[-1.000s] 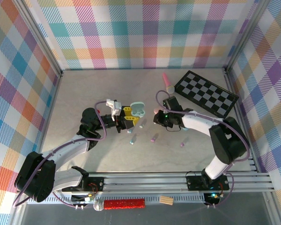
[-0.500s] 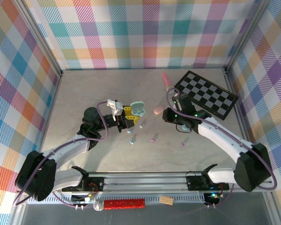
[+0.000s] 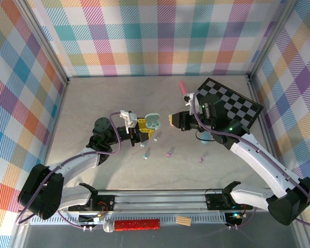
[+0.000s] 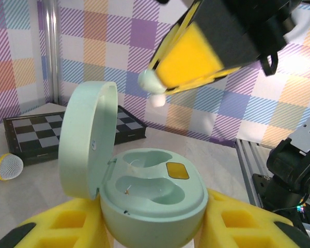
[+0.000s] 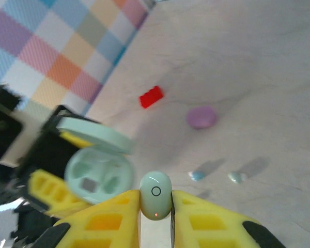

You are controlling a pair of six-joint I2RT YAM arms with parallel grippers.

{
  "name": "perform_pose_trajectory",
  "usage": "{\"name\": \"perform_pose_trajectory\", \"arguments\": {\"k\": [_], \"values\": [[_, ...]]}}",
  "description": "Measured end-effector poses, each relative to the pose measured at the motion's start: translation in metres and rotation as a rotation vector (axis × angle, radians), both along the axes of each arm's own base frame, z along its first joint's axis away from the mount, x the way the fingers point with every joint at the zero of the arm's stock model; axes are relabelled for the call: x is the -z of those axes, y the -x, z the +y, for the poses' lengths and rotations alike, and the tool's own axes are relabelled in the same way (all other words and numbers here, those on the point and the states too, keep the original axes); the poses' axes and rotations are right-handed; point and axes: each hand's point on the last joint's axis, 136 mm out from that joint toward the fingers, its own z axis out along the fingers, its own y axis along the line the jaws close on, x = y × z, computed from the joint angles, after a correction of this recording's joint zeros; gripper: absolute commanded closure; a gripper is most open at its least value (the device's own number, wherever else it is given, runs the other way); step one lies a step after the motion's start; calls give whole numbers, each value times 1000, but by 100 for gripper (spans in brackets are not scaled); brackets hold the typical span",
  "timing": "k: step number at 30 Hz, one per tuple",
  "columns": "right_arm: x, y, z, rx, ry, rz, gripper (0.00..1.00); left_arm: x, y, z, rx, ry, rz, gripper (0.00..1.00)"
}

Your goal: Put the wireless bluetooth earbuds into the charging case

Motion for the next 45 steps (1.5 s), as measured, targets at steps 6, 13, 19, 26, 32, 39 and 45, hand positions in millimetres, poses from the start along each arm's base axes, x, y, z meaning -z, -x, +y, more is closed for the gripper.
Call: {"name": "perform_pose_trajectory", "arguments": {"k": [6, 13, 19, 26, 32, 39, 45], "values": [[-16, 14, 26, -135, -39, -14, 80, 1, 3, -2, 26, -14, 14, 63], [-5, 19, 42, -213, -18, 4, 80, 7, 4, -2, 34, -31, 27, 63], [4, 16, 45, -223, 9, 10, 80, 4, 4, -3, 40, -28, 23, 63], [15, 13, 44, -220, 48, 14, 80, 1, 6, -3, 51, -22, 24, 63], [20, 13, 43, -223, 65, 19, 80, 1, 6, -3, 50, -20, 32, 63], [21, 14, 43, -233, 73, 8, 70, 1, 6, -3, 50, -18, 38, 63], [17, 13, 41, -221, 72, -6, 66, 1, 6, -3, 49, -18, 38, 62]]}}
